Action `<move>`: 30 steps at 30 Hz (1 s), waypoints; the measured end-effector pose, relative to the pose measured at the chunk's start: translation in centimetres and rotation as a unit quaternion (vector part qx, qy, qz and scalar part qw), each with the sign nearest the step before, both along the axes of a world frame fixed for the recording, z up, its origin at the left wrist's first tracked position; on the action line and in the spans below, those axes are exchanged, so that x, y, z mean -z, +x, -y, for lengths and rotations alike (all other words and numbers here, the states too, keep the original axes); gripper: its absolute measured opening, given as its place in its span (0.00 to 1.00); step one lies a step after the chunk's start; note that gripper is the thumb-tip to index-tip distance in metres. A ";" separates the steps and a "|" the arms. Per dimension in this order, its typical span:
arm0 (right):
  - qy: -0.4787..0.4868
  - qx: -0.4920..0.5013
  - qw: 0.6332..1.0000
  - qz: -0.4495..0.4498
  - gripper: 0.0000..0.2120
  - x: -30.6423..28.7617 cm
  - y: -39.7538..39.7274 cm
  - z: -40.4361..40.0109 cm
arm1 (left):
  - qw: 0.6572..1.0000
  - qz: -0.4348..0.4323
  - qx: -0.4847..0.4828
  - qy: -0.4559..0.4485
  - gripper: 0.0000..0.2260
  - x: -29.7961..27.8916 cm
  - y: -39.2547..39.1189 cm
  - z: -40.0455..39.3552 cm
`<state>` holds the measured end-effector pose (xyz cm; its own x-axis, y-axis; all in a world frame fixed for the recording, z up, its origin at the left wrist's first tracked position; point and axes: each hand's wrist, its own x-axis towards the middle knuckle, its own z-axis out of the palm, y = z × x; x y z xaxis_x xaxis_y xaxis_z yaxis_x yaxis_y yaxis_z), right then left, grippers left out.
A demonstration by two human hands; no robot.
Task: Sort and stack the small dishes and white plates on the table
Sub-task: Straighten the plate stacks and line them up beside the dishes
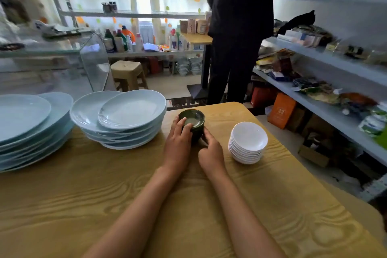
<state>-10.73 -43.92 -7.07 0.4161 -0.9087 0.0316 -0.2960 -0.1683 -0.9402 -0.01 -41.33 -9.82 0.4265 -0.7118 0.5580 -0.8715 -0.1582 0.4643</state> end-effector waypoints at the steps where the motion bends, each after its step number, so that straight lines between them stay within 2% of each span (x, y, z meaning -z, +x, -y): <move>1: 0.000 -0.007 1.000 -0.009 0.40 0.0 0.5 0.5 | 1.000 -0.009 0.000 0.001 0.14 0.0 0.7 0.5; 6: -0.037 -0.026 0.998 -0.037 0.40 0.3 2.9 3.4 | 1.000 -0.021 -0.013 -0.001 0.18 -0.2 3.0 2.6; 10: -0.128 -0.055 0.971 -0.194 0.38 0.4 4.0 4.1 | 0.999 0.015 -0.029 -0.014 0.24 0.4 3.9 3.1; 14: -0.162 -0.066 0.953 -0.249 0.35 1.3 4.7 4.4 | 0.999 0.031 -0.032 -0.008 0.28 1.3 4.0 3.1; 17: -0.185 -0.034 0.957 -0.221 0.24 1.2 4.1 3.8 | 0.997 0.081 0.004 -0.006 0.27 1.1 2.9 1.9; 20: -0.170 -0.023 0.970 -0.172 0.23 1.0 2.0 1.8 | 0.993 0.111 0.041 0.012 0.28 1.0 1.7 -0.7; 24: -0.294 -0.097 0.917 -0.251 0.22 2.6 -4.4 -1.8 | 0.992 0.103 0.059 0.041 0.32 0.9 -0.3 -4.8; 26: -0.306 -0.098 0.919 -0.228 0.20 2.9 -8.8 -4.2 | 0.991 0.104 0.081 0.035 0.30 0.7 -2.1 -7.0; 28: -0.291 -0.037 0.940 -0.176 0.18 2.9 -12.1 -5.7 | 0.986 0.088 0.138 0.001 0.28 0.3 -3.9 -8.3; 30: -0.257 0.068 0.958 -0.111 0.19 2.4 -13.9 -5.6 | 0.979 0.085 0.187 -0.013 0.27 0.1 -6.0 -8.2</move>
<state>-24.61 -38.35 -9.51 0.3435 -0.8435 0.4130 -0.5307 -0.5371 -0.6556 -6.03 -33.17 -9.93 0.0378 -0.7856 0.6176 -0.9310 0.1969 0.3074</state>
